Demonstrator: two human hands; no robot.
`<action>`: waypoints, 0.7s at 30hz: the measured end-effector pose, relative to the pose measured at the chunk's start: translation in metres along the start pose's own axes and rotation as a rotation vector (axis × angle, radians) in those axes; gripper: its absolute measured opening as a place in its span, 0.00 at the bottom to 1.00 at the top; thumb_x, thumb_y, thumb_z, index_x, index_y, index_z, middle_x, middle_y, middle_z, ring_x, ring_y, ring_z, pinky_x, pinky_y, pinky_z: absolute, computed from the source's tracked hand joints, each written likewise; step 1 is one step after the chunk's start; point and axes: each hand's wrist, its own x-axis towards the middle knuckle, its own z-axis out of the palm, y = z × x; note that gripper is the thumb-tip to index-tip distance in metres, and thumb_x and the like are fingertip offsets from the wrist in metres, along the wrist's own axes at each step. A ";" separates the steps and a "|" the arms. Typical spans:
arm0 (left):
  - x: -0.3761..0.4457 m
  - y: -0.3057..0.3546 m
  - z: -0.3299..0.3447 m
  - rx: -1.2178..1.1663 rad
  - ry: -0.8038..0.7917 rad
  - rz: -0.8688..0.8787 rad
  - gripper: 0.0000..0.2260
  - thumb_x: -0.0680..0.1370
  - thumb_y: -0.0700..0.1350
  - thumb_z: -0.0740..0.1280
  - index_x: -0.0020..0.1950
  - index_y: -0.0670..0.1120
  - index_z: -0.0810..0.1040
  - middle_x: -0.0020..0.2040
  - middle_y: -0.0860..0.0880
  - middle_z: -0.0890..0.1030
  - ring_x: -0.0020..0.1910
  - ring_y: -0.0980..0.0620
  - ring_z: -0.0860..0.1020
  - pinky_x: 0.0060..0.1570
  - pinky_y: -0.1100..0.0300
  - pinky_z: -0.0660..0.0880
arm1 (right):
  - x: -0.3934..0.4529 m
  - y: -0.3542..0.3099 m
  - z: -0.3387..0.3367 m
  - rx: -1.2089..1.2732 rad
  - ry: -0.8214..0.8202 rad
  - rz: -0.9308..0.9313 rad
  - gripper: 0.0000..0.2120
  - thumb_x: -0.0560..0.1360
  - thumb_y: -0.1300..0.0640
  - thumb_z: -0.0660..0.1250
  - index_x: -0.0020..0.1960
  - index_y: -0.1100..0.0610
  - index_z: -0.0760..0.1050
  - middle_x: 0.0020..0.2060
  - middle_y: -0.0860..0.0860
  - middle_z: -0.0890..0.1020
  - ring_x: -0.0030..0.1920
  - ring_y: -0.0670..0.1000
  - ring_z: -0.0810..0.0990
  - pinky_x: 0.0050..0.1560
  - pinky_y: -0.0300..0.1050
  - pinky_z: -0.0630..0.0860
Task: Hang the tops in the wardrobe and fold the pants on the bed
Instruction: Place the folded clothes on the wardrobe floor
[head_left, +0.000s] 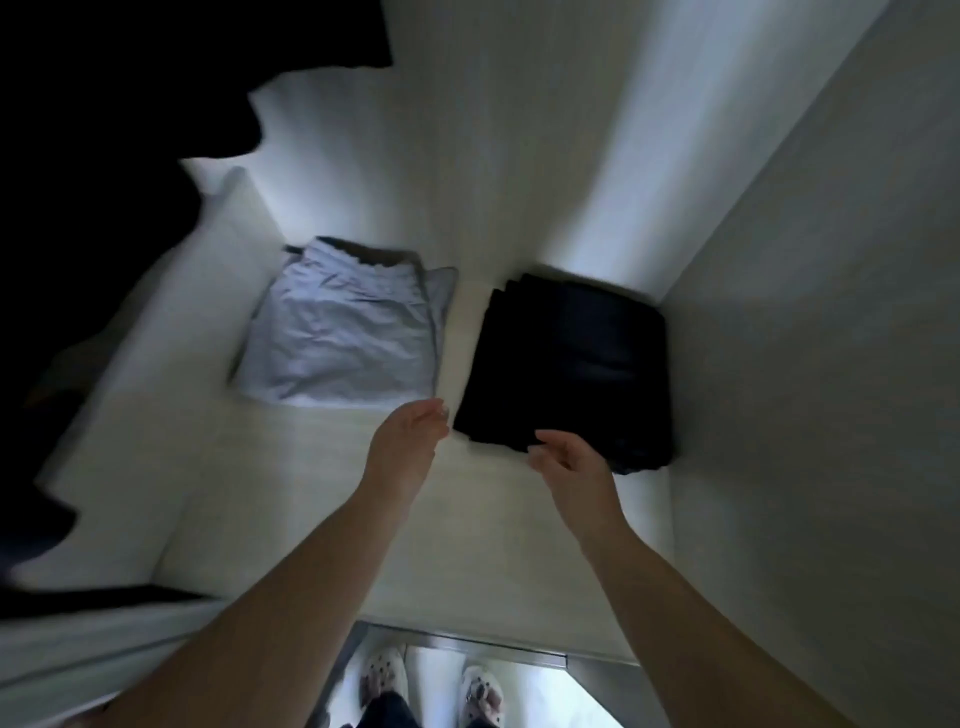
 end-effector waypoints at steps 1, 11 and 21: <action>-0.020 0.000 -0.013 -0.046 0.023 -0.008 0.05 0.78 0.42 0.65 0.50 0.51 0.79 0.51 0.48 0.81 0.50 0.51 0.80 0.51 0.56 0.72 | -0.015 -0.005 0.010 0.021 -0.048 -0.021 0.08 0.76 0.61 0.67 0.53 0.51 0.77 0.44 0.47 0.82 0.48 0.50 0.81 0.48 0.36 0.74; -0.268 -0.008 -0.156 -0.476 0.433 0.103 0.06 0.80 0.39 0.62 0.50 0.46 0.78 0.44 0.48 0.82 0.37 0.57 0.79 0.40 0.66 0.74 | -0.200 -0.103 0.098 -0.004 -0.672 -0.311 0.12 0.75 0.65 0.66 0.48 0.47 0.78 0.45 0.46 0.82 0.44 0.39 0.81 0.47 0.31 0.74; -0.519 -0.059 -0.248 -0.589 0.714 0.468 0.08 0.73 0.52 0.71 0.49 0.51 0.83 0.49 0.49 0.84 0.48 0.54 0.82 0.49 0.63 0.78 | -0.459 -0.132 0.154 -0.006 -1.246 -0.673 0.09 0.71 0.51 0.67 0.50 0.43 0.81 0.46 0.47 0.84 0.47 0.45 0.83 0.46 0.33 0.76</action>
